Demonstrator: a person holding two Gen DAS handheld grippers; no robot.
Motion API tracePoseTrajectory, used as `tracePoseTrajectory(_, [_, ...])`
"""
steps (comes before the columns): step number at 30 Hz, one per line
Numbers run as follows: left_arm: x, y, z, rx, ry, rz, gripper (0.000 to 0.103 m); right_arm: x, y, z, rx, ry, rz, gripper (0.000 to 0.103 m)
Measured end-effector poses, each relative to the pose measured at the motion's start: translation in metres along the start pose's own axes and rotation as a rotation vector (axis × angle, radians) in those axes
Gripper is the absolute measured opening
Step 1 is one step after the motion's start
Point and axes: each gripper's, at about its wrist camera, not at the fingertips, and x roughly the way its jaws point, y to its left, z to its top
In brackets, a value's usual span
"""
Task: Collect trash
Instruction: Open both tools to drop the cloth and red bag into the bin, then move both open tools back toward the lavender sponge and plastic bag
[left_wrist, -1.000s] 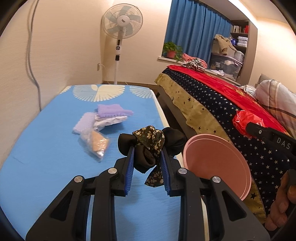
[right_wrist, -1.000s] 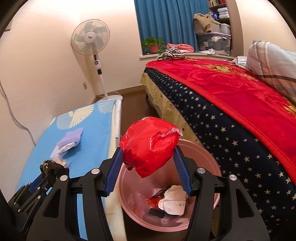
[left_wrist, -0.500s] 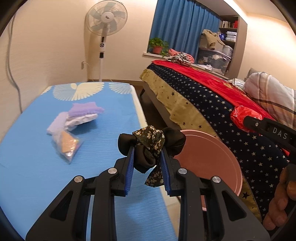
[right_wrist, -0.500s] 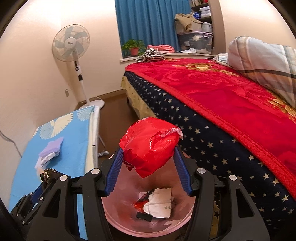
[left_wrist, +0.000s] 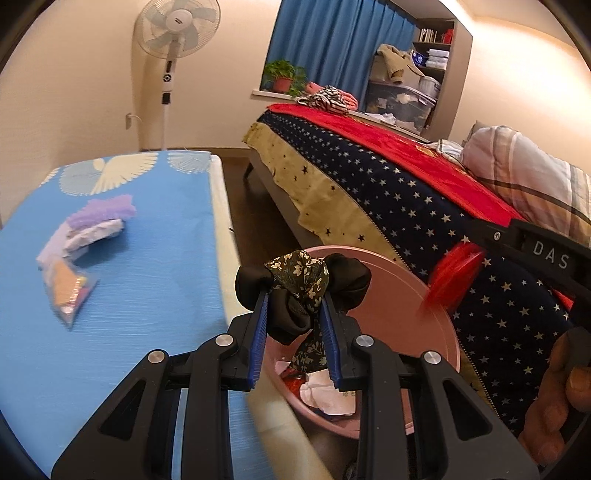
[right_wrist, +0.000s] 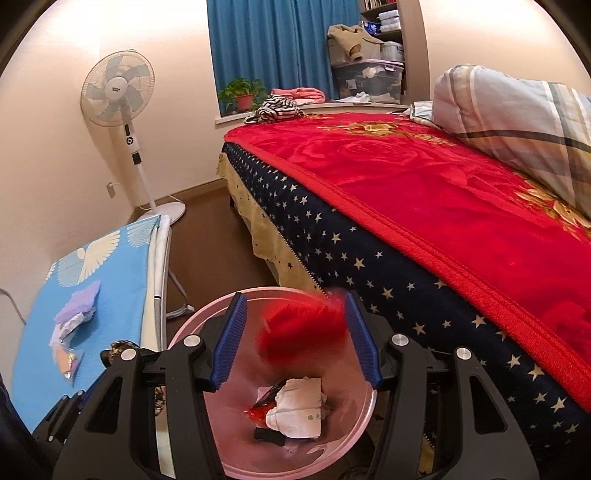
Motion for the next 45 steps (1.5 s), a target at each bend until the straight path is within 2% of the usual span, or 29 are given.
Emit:
tracePoseTrajectory(6, [0.008, -0.009, -0.002, 0.011, 0.021, -0.042, 0.03, 0.002, -0.004, 0.002, 0.01, -0.003, -0.006, 0.055])
tracePoseTrajectory(9, [0.009, -0.012, -0.002, 0.022, 0.026, -0.047, 0.046, 0.001, -0.005, 0.003, 0.017, -0.007, -0.005, 0.058])
tracePoseTrajectory(13, [0.003, -0.008, -0.001, 0.017, 0.02, -0.038, 0.046, -0.002, -0.005, 0.005, 0.03, -0.015, 0.001, 0.064])
tracePoseTrajectory(26, [-0.045, 0.028, 0.003, -0.017, -0.042, 0.036, 0.046, -0.022, 0.021, -0.002, -0.034, -0.025, 0.103, 0.063])
tracePoseTrajectory(30, [-0.058, 0.04, 0.004, -0.03, -0.061, 0.062, 0.045, -0.028, 0.032, -0.005, -0.054, -0.03, 0.142, 0.061])
tracePoseTrajectory(33, [-0.068, 0.048, 0.003, -0.039, -0.076, 0.085, 0.041, -0.033, 0.04, -0.007, -0.067, -0.032, 0.168, 0.055])
tracePoseTrajectory(36, [-0.076, 0.06, 0.004, -0.06, -0.089, 0.122, 0.031, -0.035, 0.048, -0.01, -0.079, -0.03, 0.193, 0.05])
tracePoseTrajectory(38, [-0.08, 0.066, 0.003, -0.073, -0.095, 0.14, 0.03, -0.036, 0.054, -0.011, -0.09, -0.028, 0.207, 0.047])
tracePoseTrajectory(40, [-0.083, 0.073, 0.004, -0.09, -0.105, 0.158, 0.025, -0.036, 0.06, -0.013, -0.1, -0.025, 0.219, 0.044])
tracePoseTrajectory(45, [-0.09, 0.086, 0.004, -0.105, -0.123, 0.193, 0.024, -0.036, 0.074, -0.017, -0.114, -0.017, 0.249, 0.043])
